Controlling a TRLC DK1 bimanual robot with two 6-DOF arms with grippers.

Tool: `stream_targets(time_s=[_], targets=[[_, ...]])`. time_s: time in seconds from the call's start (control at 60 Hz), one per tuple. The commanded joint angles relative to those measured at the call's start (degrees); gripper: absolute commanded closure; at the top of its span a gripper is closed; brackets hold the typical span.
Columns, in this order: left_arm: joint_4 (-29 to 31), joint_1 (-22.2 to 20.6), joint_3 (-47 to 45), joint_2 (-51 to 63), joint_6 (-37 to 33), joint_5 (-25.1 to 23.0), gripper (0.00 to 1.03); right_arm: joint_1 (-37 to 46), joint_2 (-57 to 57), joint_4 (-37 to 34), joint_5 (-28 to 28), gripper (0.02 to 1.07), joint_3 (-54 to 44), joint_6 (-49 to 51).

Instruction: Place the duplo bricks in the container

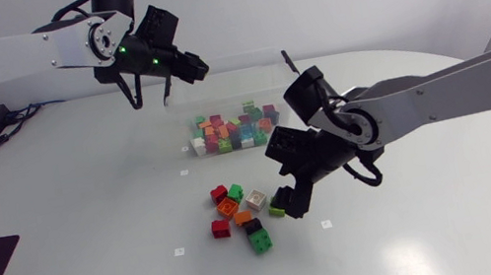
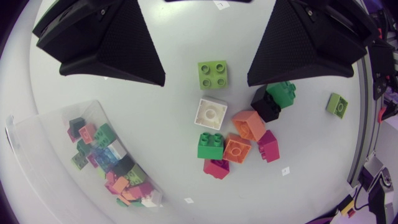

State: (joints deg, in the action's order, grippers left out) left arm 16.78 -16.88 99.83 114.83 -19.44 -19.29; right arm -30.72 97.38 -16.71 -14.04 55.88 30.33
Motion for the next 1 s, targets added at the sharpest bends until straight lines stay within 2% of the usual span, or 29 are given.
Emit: stream_targets(time_s=[0.0,0.033,0.1,0.267,0.367,0.617,0.833,0.983], targets=[[-0.52,0.27,2.82,1.10,1.34,0.30,0.21,-0.83,1.93,-1.75,0.68,0.11,0.37,1.67],[-0.52,0.27,2.91,1.01,1.34,0.66,0.12,-1.01,2.37,-2.45,0.86,0.11,0.90,1.93],[-0.43,0.27,3.00,0.66,1.60,1.45,0.06,-1.45,3.69,-3.07,1.65,0.11,1.60,1.93],[2.65,0.80,1.68,-2.15,1.07,1.80,0.06,-2.33,5.98,-3.86,2.97,0.11,2.48,1.75],[6.52,1.24,-0.34,-4.96,-0.95,2.94,0.06,-2.68,7.47,-3.94,4.11,0.12,3.27,1.67],[11.70,0.10,-16.86,-17.44,-9.30,8.21,0.06,-3.03,11.43,-5.53,5.34,0.17,7.05,1.67],[16.62,-4.12,-31.45,-25.00,-13.25,13.75,0.06,-3.73,12.92,-6.76,6.13,0.39,8.55,1.75],[21.11,-7.81,-38.75,-26.93,-13.43,14.89,0.06,-3.82,13.71,-7.20,6.48,0.61,8.46,1.84]])
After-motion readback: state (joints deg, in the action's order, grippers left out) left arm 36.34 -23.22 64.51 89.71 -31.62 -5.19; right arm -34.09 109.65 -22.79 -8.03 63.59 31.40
